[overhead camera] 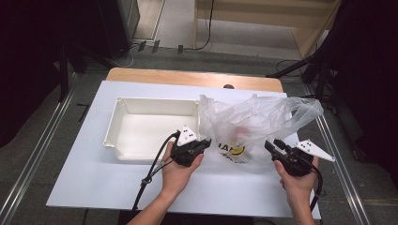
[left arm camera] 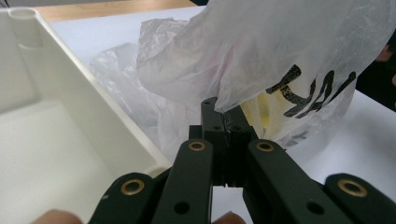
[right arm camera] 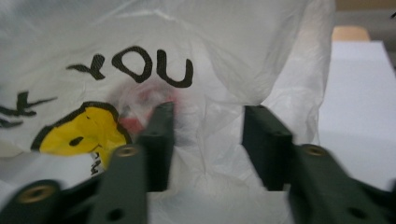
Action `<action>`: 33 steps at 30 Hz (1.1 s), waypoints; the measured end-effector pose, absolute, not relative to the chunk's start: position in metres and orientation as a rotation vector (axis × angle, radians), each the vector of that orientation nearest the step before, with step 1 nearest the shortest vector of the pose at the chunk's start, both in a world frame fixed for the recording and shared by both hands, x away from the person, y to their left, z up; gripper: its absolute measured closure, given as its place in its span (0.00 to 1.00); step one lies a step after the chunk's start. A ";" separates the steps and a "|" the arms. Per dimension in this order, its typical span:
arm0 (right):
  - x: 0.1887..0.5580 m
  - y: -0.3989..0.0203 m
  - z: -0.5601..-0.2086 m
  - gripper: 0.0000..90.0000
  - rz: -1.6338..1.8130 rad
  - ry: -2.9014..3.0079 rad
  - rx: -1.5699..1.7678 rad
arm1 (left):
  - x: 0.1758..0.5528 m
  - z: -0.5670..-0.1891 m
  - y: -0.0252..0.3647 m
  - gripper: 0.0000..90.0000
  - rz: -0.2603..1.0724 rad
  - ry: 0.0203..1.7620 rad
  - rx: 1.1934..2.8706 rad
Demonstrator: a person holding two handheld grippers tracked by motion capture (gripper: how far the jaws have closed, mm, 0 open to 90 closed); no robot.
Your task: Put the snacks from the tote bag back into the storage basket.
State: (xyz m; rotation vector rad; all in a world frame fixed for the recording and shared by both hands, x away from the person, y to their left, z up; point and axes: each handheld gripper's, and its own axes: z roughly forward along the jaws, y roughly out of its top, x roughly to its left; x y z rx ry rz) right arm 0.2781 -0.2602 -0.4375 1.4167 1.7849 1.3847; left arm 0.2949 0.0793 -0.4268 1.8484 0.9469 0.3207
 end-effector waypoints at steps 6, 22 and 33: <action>0.270 -0.255 -0.410 0.22 1.475 1.769 1.374 | 0.286 -0.442 0.076 1.00 0.338 0.973 1.871; 0.269 -0.250 -0.370 0.49 1.547 1.611 1.372 | 0.273 -0.466 0.068 1.00 0.290 0.984 1.958; 0.330 -0.230 -0.462 0.98 1.228 1.861 1.593 | 0.267 -0.475 0.070 1.00 0.285 1.010 2.033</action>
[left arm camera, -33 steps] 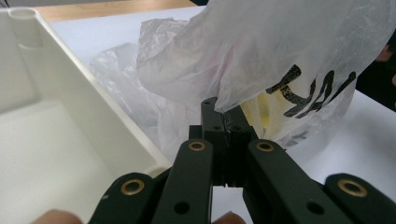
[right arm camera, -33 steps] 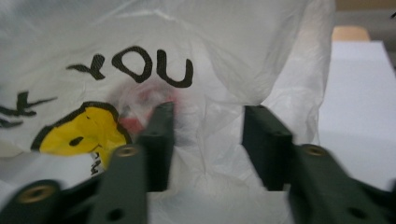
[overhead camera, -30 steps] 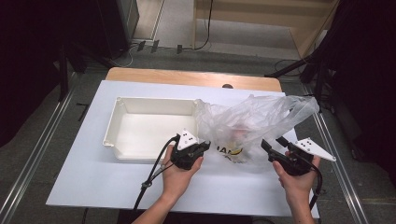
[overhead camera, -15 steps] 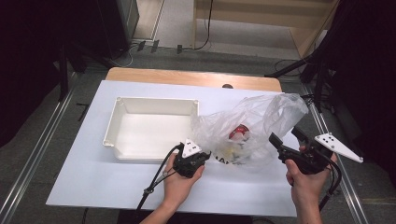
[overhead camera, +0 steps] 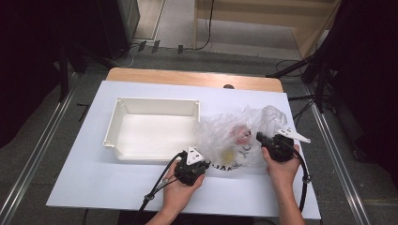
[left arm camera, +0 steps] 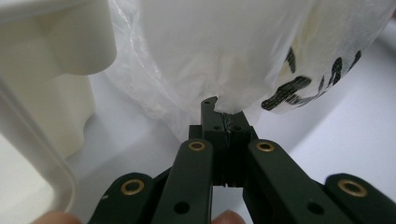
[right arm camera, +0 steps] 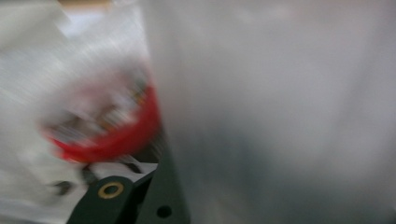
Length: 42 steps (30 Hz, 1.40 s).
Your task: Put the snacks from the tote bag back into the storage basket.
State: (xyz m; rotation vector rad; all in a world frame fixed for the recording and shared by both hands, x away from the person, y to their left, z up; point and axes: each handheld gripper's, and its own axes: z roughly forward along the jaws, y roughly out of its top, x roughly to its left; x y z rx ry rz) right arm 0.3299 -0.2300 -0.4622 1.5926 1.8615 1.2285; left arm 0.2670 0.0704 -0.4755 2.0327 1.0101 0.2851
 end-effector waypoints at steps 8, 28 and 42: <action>0.337 -0.241 -0.491 1.00 1.177 1.931 1.755 | 0.257 -0.463 0.074 0.83 0.262 0.926 1.956; 0.333 -0.238 -0.492 0.91 1.184 1.925 1.732 | 0.265 -0.424 0.055 0.94 0.179 0.876 1.879; 0.321 -0.239 -0.483 0.49 1.189 1.907 1.627 | 0.274 -0.478 0.065 0.99 0.265 1.009 2.065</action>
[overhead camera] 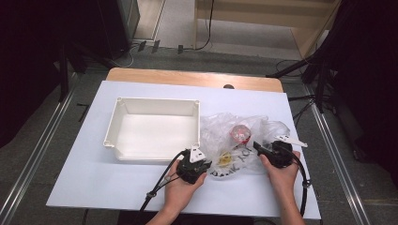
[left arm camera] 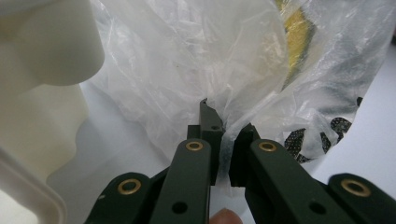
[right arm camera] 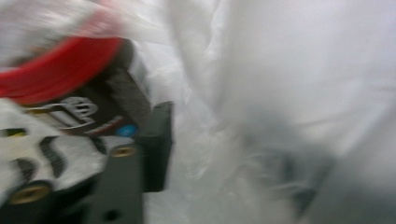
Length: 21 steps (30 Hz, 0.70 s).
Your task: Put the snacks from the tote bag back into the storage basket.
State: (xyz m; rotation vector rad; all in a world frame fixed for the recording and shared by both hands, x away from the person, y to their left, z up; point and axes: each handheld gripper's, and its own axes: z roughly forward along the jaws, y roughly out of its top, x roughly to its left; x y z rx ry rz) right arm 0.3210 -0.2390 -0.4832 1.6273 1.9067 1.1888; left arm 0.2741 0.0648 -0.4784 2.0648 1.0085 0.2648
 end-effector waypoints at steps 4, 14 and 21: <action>0.304 -0.248 -0.463 0.31 1.270 1.858 1.571 | 0.277 -0.479 0.068 0.98 0.220 1.019 2.049; 0.267 -0.272 -0.393 0.22 1.309 1.601 1.464 | 0.274 -0.479 0.066 0.96 0.255 1.006 2.057; 0.272 -0.246 -0.365 0.45 1.366 1.629 1.246 | 0.274 -0.479 0.066 0.96 0.257 1.006 2.054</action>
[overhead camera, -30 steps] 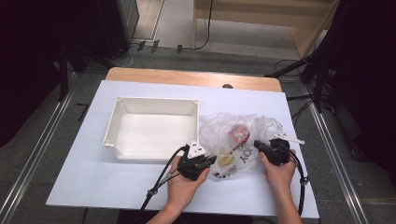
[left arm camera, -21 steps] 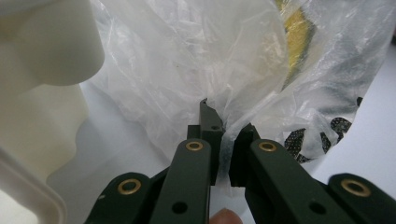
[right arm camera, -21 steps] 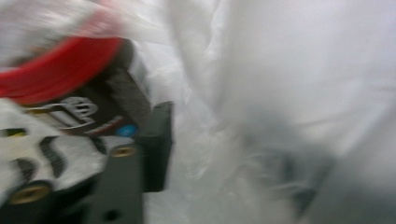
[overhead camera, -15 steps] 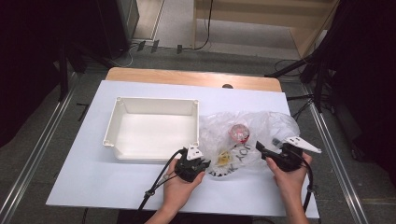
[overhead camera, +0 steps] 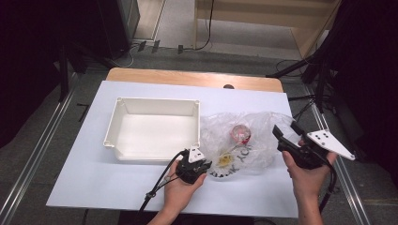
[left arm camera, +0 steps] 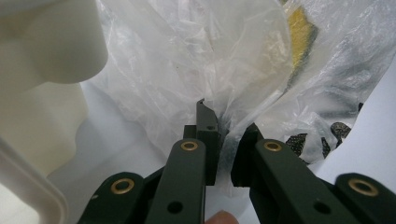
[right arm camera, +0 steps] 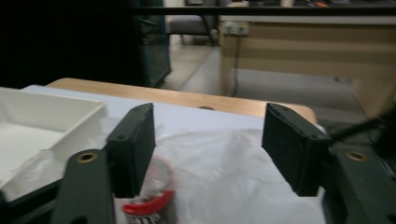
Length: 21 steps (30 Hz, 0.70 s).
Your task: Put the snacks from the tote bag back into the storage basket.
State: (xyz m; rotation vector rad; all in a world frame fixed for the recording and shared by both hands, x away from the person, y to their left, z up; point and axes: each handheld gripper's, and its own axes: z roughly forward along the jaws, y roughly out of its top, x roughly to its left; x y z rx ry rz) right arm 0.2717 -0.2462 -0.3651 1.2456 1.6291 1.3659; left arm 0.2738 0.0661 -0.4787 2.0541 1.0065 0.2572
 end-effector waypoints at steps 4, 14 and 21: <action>0.296 -0.232 -0.382 0.56 1.351 1.734 1.274 | 0.274 -0.479 0.067 0.96 0.257 1.007 2.054; 0.323 -0.231 -0.441 0.65 1.234 1.885 1.348 | 0.274 -0.479 0.068 0.95 0.243 1.007 2.044; 0.330 -0.225 -0.459 0.59 1.073 1.955 1.317 | 0.274 -0.479 0.068 0.95 0.243 1.006 2.045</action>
